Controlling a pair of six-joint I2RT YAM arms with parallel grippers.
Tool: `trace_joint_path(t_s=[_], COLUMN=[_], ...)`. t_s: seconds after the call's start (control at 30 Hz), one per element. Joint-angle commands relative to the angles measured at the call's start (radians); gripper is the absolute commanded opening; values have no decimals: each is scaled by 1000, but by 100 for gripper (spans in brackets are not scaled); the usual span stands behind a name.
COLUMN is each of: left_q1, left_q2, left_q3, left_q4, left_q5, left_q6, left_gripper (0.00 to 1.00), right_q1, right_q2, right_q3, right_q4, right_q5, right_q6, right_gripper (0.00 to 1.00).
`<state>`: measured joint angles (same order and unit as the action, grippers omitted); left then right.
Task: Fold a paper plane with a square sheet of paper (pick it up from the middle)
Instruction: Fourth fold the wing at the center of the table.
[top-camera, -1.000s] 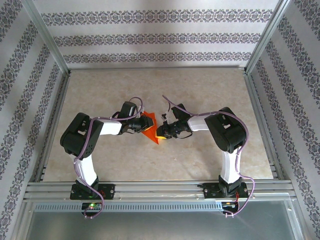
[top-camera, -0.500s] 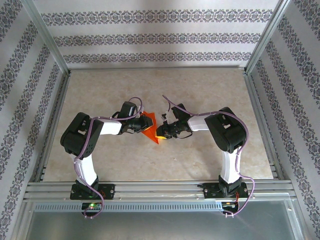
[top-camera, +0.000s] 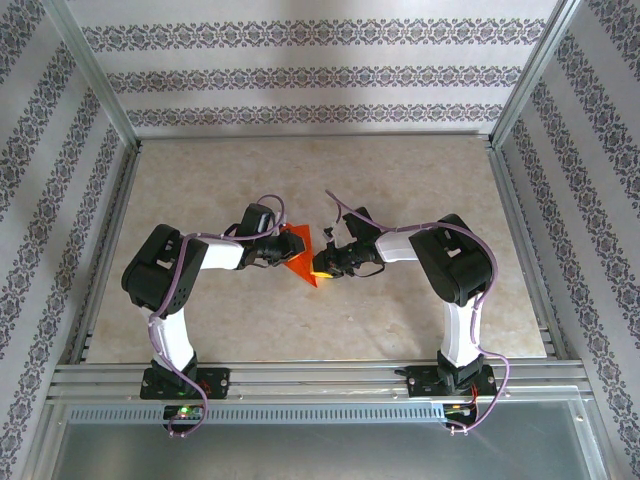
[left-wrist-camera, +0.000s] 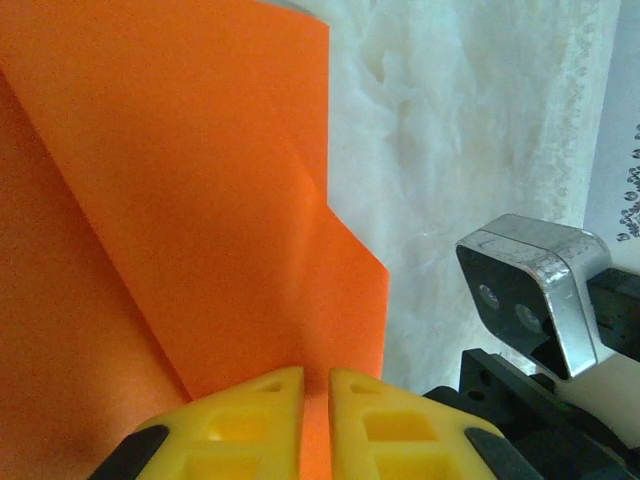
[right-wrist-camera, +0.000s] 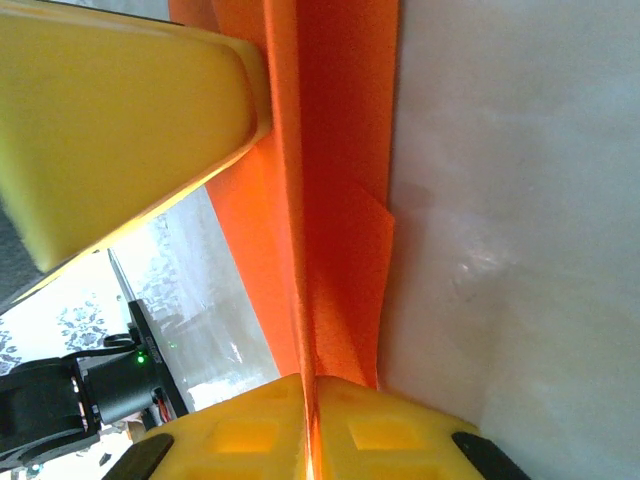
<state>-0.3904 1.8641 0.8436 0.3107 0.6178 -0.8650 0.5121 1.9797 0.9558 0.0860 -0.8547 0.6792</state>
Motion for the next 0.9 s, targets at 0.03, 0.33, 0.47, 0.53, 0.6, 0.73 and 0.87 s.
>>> trace_joint_path(t_s=[0.03,0.33,0.47,0.53,0.6,0.73,0.87], left_q1=[16,15,15,16,16,16,15], left_q2=[29,37,42,44,46,46,46], left_q3=[0,2,8,8,5,4,6], left_q4=[-19,-7,-14,-16,-17,-19,-25], left_q5=[-18,0,5,5,4,5,3], left_q6=[-10,-12,-5,-3,-3,-3,0], left_gripper=[15,17,17,17,17,17,17], right_q1=[-15,-16,-16,-18,-20,-29,-30], right_q2=[57,23,-5,-22,-41,-103,-171], right_q3=[-30,-25,-24,-27,-30,-48,-60], right_q4=[-95,-105,-109,-109,-112,-113,-110], right_q5=[127,117,107,105,105,109,133], right_q6=[9,19,33,40,48,58,57], right_gripper=[15,18,19,19,20,24,24])
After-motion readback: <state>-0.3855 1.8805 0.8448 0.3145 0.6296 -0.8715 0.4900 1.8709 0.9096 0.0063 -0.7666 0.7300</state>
